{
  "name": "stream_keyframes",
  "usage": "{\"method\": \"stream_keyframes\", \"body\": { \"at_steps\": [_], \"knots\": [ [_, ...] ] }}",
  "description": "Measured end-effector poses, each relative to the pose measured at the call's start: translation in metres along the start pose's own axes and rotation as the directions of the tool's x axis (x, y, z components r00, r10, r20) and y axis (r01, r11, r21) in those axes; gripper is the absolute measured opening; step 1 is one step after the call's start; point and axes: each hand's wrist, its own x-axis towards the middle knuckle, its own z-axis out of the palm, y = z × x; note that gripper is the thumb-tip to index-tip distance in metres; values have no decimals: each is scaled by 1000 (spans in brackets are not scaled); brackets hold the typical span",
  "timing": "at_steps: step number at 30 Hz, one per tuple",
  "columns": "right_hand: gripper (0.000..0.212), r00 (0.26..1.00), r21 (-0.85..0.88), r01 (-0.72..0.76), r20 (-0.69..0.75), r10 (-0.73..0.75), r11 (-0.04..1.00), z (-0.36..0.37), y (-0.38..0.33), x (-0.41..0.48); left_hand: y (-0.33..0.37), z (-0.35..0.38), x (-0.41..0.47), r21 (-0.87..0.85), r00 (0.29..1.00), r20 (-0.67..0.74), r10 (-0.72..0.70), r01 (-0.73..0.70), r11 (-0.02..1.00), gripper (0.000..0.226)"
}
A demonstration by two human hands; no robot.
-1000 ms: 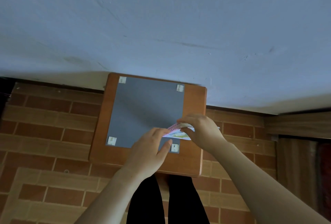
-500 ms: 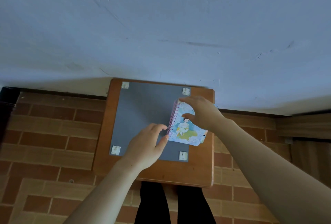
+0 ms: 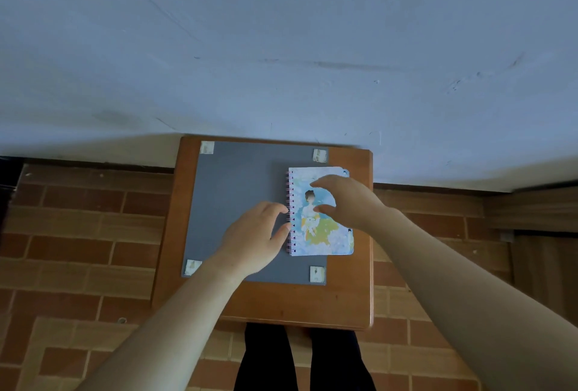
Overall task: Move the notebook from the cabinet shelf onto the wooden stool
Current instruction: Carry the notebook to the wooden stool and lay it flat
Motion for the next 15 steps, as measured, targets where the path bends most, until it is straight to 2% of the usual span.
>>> {"method": "stream_keyframes", "body": {
  "at_steps": [5, 9, 15],
  "knots": [
    [64, 1000, -69, -18, 6, 18, 997, 24, 14, -13, 4, 20, 22, 19, 999, 14, 51, -51, 998, 45],
    [82, 997, -120, 3, 71, 5, 993, 45, 25, -15, 8, 38, 33, 47, 997, 58, 58, -60, 997, 53],
    [80, 998, -120, -27, 47, 33, 992, 70, 35, -18, -3, 61, 41, 165, 983, 171, 69, -98, 981, 62]
  ]
}}
